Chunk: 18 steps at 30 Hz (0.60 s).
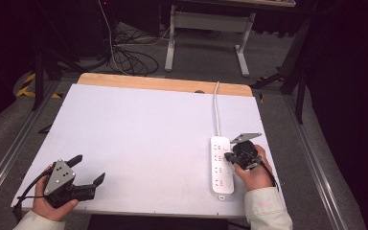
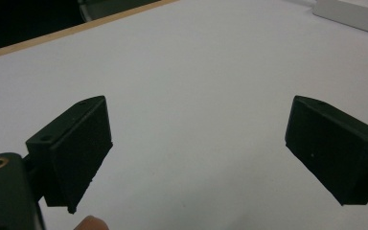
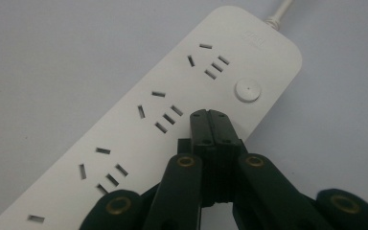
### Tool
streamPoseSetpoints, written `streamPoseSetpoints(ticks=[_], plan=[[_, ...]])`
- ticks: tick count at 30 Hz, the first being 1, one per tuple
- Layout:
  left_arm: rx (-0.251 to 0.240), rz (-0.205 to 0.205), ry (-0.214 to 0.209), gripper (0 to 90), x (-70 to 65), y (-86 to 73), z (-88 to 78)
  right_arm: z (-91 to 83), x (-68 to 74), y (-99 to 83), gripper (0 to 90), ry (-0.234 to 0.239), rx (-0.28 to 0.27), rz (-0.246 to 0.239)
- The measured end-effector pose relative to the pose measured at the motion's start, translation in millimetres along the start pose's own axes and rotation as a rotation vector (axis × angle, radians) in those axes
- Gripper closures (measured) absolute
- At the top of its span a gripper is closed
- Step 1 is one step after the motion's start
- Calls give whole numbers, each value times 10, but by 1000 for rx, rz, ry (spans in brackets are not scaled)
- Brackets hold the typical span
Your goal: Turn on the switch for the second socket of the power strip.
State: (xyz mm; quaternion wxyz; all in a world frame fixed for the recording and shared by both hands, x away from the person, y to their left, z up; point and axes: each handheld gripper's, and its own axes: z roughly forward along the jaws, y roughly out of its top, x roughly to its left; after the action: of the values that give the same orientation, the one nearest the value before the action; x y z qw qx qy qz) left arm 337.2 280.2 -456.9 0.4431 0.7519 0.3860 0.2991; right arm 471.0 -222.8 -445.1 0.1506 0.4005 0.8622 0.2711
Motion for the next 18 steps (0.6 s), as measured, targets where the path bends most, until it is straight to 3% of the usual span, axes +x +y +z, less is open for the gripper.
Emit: streamPoseSetpoints(ticks=[9, 18], plan=[[0, 2, -1, 90, 0, 1, 1, 11, -6, -8, 900, 16, -4, 6], [0, -1, -1, 90, 4, 0, -5, 21, 2, -6, 900, -1, -21, 15]])
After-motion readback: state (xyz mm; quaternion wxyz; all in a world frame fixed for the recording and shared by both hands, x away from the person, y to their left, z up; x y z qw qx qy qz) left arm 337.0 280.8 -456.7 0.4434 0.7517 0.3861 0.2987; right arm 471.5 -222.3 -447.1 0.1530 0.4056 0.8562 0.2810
